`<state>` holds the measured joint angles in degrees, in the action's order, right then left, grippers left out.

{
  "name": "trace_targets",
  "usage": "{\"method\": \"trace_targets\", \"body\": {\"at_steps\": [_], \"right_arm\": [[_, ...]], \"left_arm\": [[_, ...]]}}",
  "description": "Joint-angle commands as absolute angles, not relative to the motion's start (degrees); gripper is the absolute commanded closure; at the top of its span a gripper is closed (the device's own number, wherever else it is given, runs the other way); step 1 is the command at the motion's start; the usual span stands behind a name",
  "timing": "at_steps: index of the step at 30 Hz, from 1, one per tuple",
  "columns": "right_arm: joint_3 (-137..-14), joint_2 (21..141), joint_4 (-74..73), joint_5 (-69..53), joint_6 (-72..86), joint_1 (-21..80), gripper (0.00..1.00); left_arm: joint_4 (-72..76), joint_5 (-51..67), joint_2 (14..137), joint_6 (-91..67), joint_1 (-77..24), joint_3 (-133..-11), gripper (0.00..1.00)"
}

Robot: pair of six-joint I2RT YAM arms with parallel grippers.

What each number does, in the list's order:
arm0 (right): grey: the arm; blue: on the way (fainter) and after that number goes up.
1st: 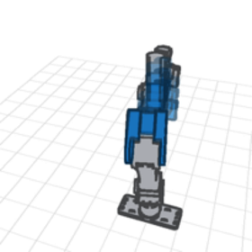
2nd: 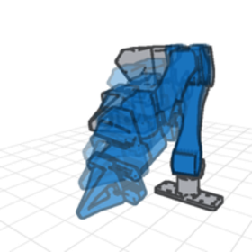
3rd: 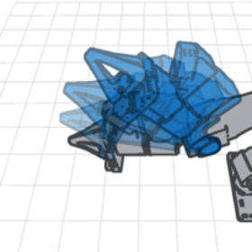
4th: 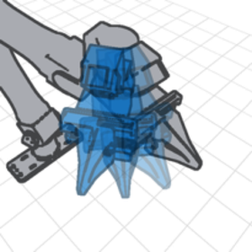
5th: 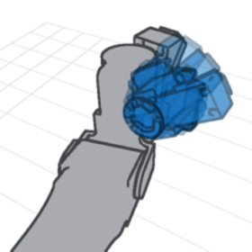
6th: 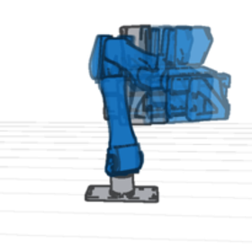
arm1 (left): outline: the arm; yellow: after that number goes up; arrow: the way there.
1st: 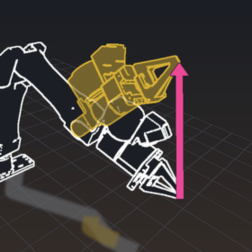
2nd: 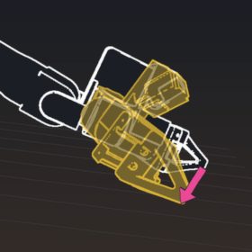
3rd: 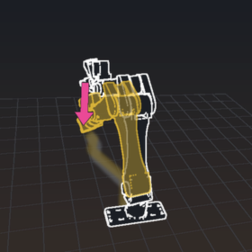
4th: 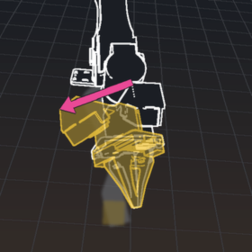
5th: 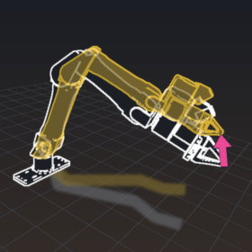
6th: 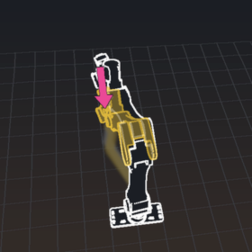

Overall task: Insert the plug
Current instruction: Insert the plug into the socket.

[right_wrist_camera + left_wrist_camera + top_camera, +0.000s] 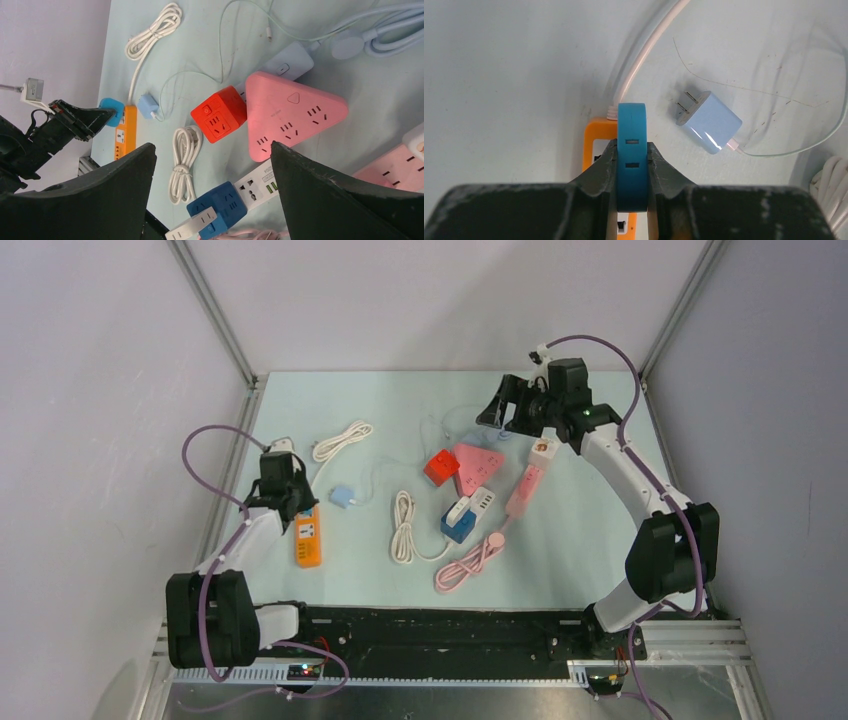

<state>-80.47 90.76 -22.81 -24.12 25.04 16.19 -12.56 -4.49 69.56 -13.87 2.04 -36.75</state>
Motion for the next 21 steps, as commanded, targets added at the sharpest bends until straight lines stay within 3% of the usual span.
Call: {"method": "trace_targets", "body": {"at_steps": [1,11,21], "right_arm": [[-80.1,89.4,-21.3,-25.1,25.5,15.2,0.12],[-80.1,89.4,-21.0,-26.3,26.0,14.3,0.12],[-80.1,89.8,-21.4,-26.8,26.4,14.3,0.13]], "left_arm": [[-12.9,-3.4,70.0,-20.6,1.6,-37.5,1.0],[-12.4,-9.8,66.3,-35.0,-2.5,-34.6,1.0],[-14.1,-22.4,65.7,-35.8,-10.1,-32.0,1.0]]}}
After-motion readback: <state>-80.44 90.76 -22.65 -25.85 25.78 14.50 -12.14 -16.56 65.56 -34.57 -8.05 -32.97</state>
